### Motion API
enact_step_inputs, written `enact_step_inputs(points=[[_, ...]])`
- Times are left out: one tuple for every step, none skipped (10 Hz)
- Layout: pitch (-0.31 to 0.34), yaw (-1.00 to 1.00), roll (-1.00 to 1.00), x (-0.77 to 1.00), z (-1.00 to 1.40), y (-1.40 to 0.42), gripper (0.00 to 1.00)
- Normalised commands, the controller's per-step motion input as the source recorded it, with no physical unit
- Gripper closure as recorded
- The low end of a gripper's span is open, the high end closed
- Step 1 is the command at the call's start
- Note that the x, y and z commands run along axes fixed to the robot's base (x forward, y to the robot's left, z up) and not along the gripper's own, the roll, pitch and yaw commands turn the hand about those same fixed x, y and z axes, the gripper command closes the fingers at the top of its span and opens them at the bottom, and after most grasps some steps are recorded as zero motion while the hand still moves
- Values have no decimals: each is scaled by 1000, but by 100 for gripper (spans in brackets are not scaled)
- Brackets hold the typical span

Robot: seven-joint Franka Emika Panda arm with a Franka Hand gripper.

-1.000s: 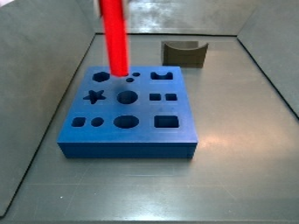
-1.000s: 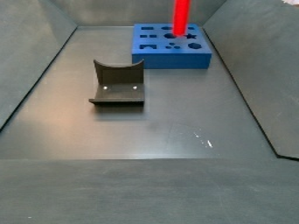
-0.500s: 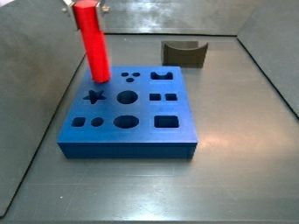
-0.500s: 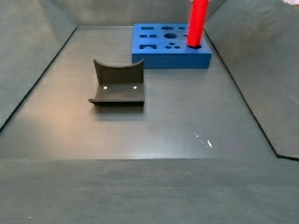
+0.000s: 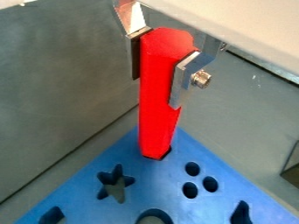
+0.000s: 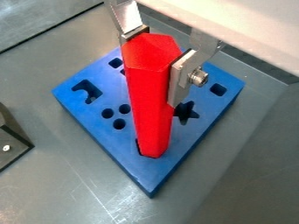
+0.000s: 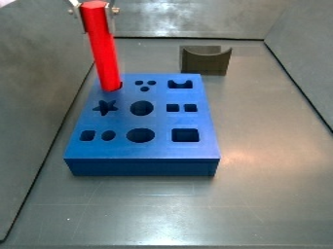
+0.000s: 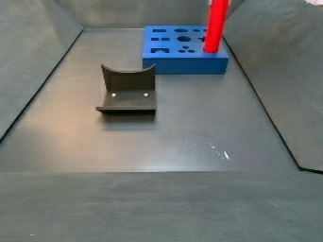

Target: Insert the hexagon object.

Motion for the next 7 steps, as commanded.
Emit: enact_step_inputs(points=[[-129,0,-50,83,-929,51,100],[-119,3,0,0,-1000,57,100],[-57,29,24,-31,-1000,140,100],[-50,97,46,-129,-1000,114,100],[-44,100,71,-166,-1000,109,100],[-50,66,77,-100,-1000,63,100],[-294,0,0,-123,-677,0,100]])
